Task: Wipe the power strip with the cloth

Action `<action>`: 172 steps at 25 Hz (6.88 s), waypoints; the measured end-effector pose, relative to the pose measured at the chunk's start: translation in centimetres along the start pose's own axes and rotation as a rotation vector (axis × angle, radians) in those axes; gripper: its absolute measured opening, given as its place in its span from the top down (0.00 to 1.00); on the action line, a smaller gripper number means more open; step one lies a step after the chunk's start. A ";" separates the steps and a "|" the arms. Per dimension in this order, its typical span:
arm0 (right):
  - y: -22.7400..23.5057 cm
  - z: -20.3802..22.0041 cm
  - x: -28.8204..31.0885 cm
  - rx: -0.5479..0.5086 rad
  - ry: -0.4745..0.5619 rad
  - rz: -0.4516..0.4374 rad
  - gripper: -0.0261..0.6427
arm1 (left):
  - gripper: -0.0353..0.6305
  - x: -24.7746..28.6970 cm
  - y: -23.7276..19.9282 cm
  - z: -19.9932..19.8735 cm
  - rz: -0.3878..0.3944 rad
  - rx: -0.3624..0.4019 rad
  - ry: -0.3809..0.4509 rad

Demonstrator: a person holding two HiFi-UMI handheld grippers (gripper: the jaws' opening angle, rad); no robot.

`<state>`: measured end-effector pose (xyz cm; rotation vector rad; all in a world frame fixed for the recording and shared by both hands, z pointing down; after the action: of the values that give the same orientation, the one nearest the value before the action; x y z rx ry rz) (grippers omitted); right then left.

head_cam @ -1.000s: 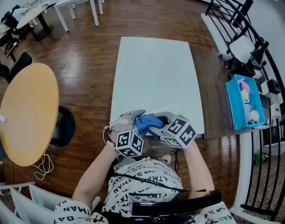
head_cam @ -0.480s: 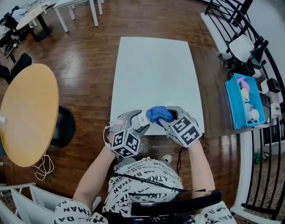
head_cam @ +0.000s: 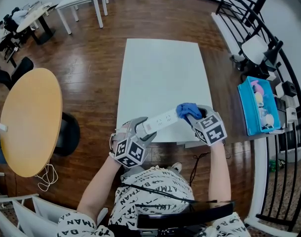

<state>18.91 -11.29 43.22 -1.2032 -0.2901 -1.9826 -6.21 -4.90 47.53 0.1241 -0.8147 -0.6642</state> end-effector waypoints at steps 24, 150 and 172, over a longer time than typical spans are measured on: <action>-5.9 1.0 0.2 0.165 0.166 -0.246 0.76 | 0.52 1.1 -3.6 0.6 -0.075 -0.256 -0.001; -4.6 1.6 3.6 0.038 0.001 -0.272 0.76 | 0.52 1.2 -0.6 -0.9 -0.125 -0.009 -0.088; -8.3 -0.2 2.2 0.072 0.153 -0.434 0.76 | 0.52 0.9 -2.7 -0.6 -0.170 -0.113 -0.048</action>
<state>12.26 -7.01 46.52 -0.9955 -0.5785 -2.3983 -6.64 -7.64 46.76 0.0756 -0.8168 -0.8745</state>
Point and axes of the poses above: the fingertips, and each gripper's own axes: x forward along the fingers, y to its right, z out of its underside, the point moved 10 cm from there along -x, backward along the fingers, and after that the axes turned 13 degrees about -y, right-handed, at the moved point
